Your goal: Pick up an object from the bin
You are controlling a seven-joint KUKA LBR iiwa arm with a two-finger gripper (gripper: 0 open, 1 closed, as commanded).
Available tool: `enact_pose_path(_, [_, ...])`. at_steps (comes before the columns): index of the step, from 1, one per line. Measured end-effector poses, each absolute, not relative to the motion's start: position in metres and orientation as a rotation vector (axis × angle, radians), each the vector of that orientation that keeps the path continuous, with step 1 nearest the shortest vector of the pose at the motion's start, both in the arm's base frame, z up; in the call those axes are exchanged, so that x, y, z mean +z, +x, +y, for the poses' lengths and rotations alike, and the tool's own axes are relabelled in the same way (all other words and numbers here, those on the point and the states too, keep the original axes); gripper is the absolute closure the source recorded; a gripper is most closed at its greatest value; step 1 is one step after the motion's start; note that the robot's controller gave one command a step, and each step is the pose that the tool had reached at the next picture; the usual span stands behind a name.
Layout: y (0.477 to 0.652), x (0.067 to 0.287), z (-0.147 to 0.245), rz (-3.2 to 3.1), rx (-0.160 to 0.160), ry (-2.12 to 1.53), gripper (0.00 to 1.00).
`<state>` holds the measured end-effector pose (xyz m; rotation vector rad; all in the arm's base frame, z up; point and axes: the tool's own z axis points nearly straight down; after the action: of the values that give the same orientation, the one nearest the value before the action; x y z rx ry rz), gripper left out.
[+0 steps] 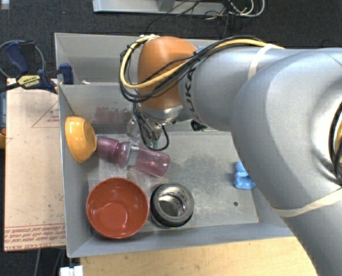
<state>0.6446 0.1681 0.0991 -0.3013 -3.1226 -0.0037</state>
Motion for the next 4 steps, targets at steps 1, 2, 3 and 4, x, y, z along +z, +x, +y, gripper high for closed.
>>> enact_pose_path(1, [0.646,0.07,0.145,-3.154,-0.005,0.103,0.0])
enact_pose_path(2, [0.641,0.07,0.175,-3.132,-0.005,-0.251,1.0])
enact_pose_path(3, [0.641,0.07,0.175,-3.131,-0.005,-0.251,1.0])
enact_pose_path(4, [0.639,0.096,0.175,-3.127,-0.002,-0.25,1.0])
